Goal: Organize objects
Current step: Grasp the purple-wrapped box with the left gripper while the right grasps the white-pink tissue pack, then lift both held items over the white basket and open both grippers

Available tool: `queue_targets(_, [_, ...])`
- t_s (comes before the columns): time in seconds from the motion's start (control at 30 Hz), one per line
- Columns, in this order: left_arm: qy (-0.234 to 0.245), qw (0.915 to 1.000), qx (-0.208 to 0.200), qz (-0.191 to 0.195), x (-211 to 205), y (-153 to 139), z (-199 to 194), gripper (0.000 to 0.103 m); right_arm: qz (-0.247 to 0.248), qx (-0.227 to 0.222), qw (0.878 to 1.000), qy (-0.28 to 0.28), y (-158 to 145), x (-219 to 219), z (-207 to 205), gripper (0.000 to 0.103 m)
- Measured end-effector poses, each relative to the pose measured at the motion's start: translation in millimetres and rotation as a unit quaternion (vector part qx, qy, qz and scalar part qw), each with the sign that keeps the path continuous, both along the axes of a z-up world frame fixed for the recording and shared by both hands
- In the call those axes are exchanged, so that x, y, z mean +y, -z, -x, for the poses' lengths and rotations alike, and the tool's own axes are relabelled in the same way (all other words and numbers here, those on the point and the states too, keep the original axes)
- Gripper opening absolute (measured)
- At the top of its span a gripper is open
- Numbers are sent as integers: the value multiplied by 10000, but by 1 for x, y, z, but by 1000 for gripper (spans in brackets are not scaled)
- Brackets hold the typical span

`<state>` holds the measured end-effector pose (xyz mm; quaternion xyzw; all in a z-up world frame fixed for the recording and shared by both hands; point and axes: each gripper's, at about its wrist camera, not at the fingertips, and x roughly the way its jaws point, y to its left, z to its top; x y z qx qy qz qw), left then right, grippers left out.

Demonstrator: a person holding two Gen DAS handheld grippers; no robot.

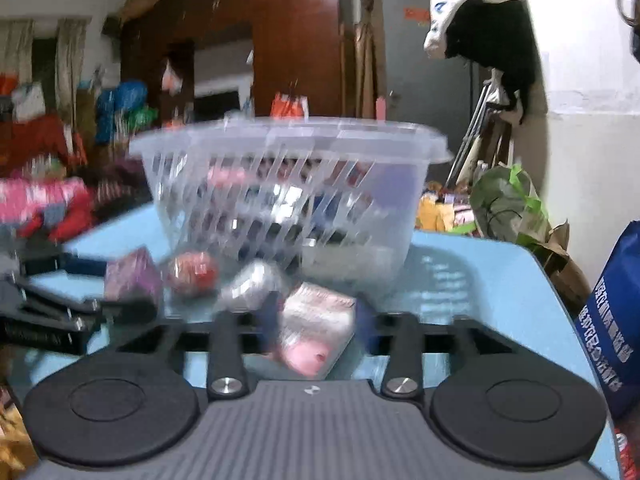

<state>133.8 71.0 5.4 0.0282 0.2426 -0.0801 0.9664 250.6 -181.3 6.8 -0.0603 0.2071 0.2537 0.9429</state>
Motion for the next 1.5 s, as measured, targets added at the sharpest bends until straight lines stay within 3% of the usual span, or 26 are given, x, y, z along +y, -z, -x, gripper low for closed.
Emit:
queue_targets(0.27, [45, 10000, 28, 35, -1, 1, -3, 77, -90, 406, 9989, -214, 3, -2, -11, 60])
queue_targets(0.3, [28, 10000, 18, 55, 0, 1, -3, 77, -56, 391, 9989, -260, 3, -2, -9, 64])
queue_targets(0.33, [25, 10000, 17, 64, 0, 1, -3, 77, 3, 395, 9987, -321, 4, -1, -8, 73])
queue_targets(0.4, [39, 10000, 23, 84, 0, 2, -2, 77, 214, 467, 9977, -439, 5, 5, -9, 77])
queue_targets(0.43, [46, 9999, 12, 89, 0, 2, -2, 77, 285, 431, 9978, -420, 5, 8, -8, 70])
queue_targets(0.77, [70, 9998, -46, 181, 3, 2, -2, 77, 330, 422, 9978, -389, 5, 8, -9, 69])
queue_targets(0.87, [74, 9998, -5, 179, 3, 3, -2, 77, 548, 763, 9945, -470, 9, 15, -18, 70])
queue_targets(0.93, [61, 9999, -61, 121, 2, 2, -1, 77, 359, 833, 9950, -429, 9, 11, -22, 66])
queue_targets(1.0, [10, 9997, -111, 197, 4, 2, 1, 77, 251, 634, 9968, -405, 8, 6, -15, 65])
queue_targets(1.13, [-165, 9971, -713, 192, 7, -2, 19, 77, 212, -208, 9993, -218, 2, 0, 13, 65])
queue_targets(1.23, [50, 9935, -1016, 512, 11, -17, 35, 76, 35, -617, 9977, -283, -12, -5, 36, 65])
queue_targets(1.37, [96, 9839, -1693, 559, 9, -71, 42, 77, -194, -1354, 9903, -263, -59, -5, 47, 65])
queue_targets(1.5, [-120, 9840, -1670, 610, 12, -126, -7, 77, -196, -1797, 9835, 72, -107, 17, 7, 65])
